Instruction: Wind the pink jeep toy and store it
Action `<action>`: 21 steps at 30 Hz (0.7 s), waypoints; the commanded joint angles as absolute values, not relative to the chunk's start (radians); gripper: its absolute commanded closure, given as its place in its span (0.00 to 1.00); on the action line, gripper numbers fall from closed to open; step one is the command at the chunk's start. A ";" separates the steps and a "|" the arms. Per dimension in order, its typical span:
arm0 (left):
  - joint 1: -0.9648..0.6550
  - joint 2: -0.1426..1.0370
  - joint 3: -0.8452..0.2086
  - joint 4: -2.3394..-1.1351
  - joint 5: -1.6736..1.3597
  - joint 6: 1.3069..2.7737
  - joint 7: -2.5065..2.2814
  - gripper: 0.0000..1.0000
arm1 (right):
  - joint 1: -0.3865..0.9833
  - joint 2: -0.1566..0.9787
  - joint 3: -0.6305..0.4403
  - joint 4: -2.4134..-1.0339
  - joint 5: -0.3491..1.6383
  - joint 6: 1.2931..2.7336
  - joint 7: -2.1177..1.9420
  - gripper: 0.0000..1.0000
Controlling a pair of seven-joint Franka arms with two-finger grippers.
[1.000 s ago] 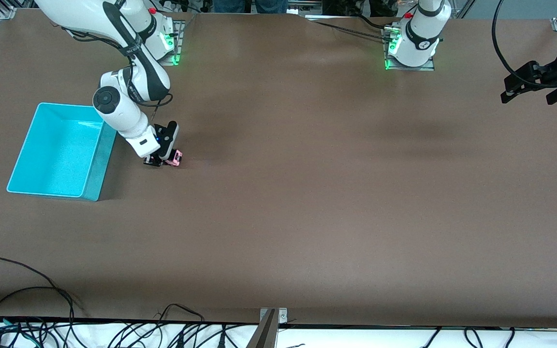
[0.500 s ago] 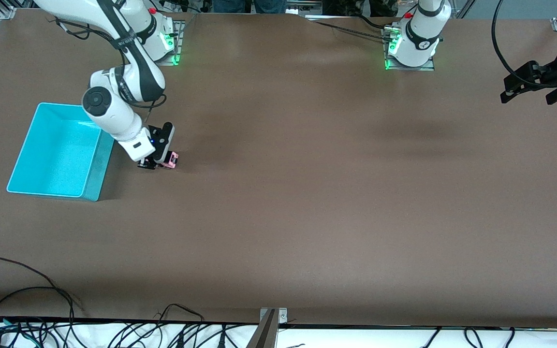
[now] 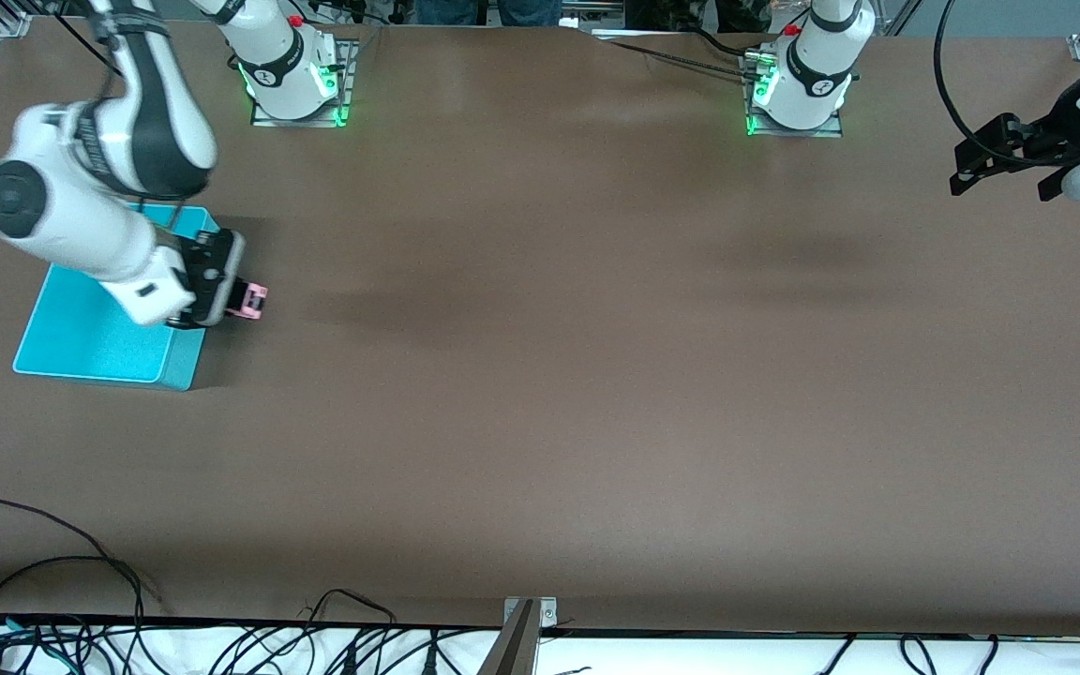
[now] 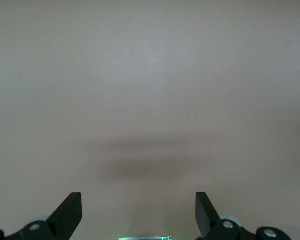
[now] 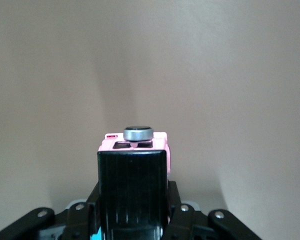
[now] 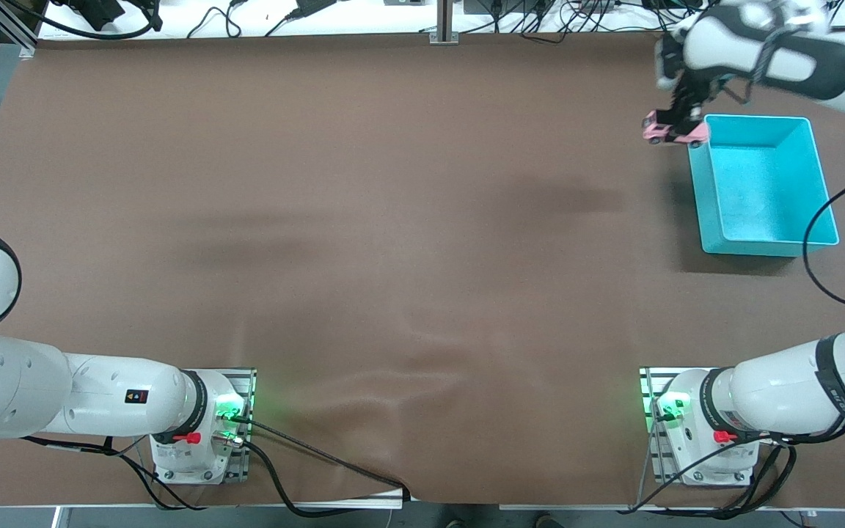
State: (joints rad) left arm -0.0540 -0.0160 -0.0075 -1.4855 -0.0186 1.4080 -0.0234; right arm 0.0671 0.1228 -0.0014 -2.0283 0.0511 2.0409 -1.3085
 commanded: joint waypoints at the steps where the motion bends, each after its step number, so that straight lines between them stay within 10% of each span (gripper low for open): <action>1: -0.052 -0.020 -0.006 -1.480 -0.043 1.394 -0.031 0.00 | 0.064 0.077 -0.115 -2.025 0.095 1.958 -1.443 0.96; 21: -0.055 -0.020 -0.009 -1.480 -0.043 1.394 -0.031 0.00 | 0.064 0.080 -0.494 -2.266 0.100 2.069 -1.776 0.96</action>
State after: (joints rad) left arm -0.0542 -0.0160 -0.0077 -1.4855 -0.0186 1.4076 -0.0234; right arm 0.0565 0.0886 -0.4431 -2.1793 0.0769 1.9716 -1.6923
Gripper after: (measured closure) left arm 0.000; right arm 0.485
